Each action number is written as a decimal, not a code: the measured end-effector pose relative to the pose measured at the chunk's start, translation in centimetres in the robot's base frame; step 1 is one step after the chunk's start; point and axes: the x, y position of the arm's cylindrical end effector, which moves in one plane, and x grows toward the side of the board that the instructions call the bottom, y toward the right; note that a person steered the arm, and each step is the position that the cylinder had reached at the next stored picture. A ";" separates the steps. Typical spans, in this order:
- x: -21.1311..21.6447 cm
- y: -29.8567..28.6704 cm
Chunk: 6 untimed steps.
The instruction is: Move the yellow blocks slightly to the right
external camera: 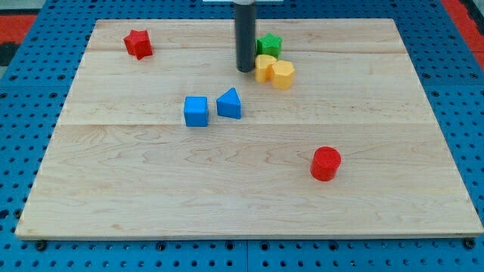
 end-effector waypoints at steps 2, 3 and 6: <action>3.5 5.1; 2.1 -3.4; -0.3 7.2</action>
